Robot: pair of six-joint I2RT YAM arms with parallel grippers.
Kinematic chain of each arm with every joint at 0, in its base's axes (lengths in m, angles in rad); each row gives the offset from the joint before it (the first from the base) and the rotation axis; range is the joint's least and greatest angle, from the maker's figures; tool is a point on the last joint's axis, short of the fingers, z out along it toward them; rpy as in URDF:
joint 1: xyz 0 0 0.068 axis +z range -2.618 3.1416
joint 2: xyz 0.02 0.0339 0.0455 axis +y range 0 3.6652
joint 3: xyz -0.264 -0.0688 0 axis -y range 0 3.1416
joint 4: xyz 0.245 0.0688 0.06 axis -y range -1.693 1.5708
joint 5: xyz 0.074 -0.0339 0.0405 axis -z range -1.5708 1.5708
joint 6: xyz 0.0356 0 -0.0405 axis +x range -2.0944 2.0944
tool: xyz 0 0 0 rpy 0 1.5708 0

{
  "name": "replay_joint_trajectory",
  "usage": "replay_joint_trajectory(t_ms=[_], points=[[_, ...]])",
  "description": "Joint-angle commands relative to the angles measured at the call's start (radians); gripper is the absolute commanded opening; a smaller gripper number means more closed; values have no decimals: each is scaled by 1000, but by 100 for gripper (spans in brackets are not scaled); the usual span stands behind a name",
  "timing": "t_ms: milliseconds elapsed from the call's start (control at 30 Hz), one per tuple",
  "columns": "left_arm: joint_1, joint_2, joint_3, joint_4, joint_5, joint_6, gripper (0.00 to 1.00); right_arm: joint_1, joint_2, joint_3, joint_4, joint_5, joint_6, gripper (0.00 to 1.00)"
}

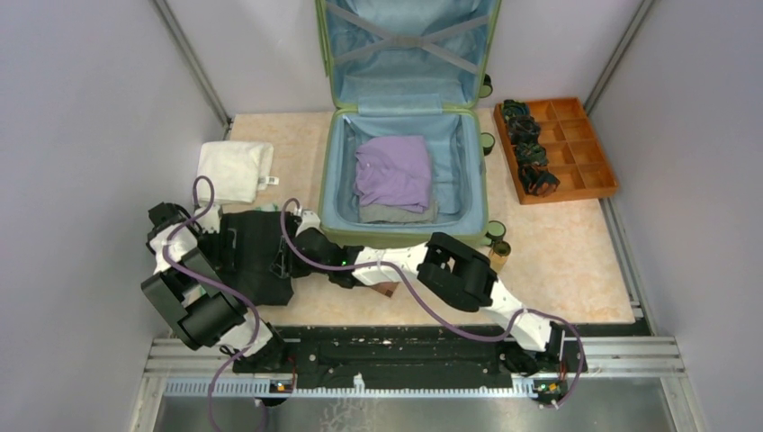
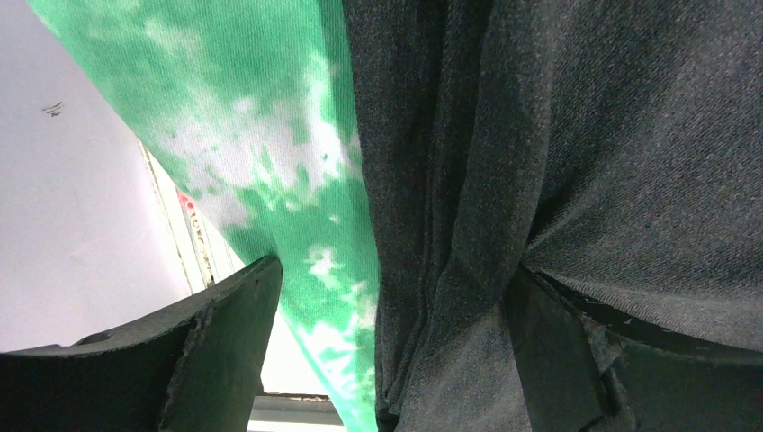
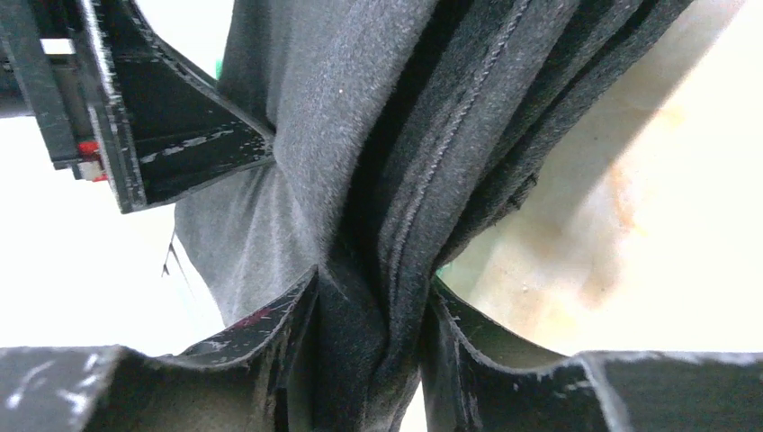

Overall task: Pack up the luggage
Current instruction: Pick up the clothes from the corner of the board.

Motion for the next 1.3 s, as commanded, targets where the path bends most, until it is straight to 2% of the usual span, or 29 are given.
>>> replay_joint_trajectory(t_ms=[0, 200, 267, 433, 567, 633, 800, 967, 1167, 1267], points=[[14, 101, -62, 250, -244, 94, 95, -12, -128, 42, -7, 67, -108, 35], [20, 121, 3, 200, -242, 75, 95, -13, -168, 18, -21, 99, -162, 3], [22, 113, 22, 194, -243, 71, 95, -12, -186, 7, -28, 108, -181, 0], [49, 122, 97, 141, -206, 20, 94, -16, -239, -41, -11, 129, -215, 0], [83, 149, 201, -12, -37, -35, 93, -23, -241, -48, -12, 107, -211, 0], [83, 136, 210, -25, -14, -45, 93, -30, -231, -48, -11, 81, -197, 0], [95, 60, 185, 48, -25, -108, 92, -45, -195, -35, -22, 5, -163, 0], [102, 18, 119, 218, -178, -192, 85, -60, -197, -69, 3, -45, -125, 0], [113, -14, 92, 253, -174, -296, 81, -66, -204, -73, 5, -86, -127, 0], [123, -55, 81, 252, -67, -348, 81, -68, -197, -68, -1, -87, -120, 0]])
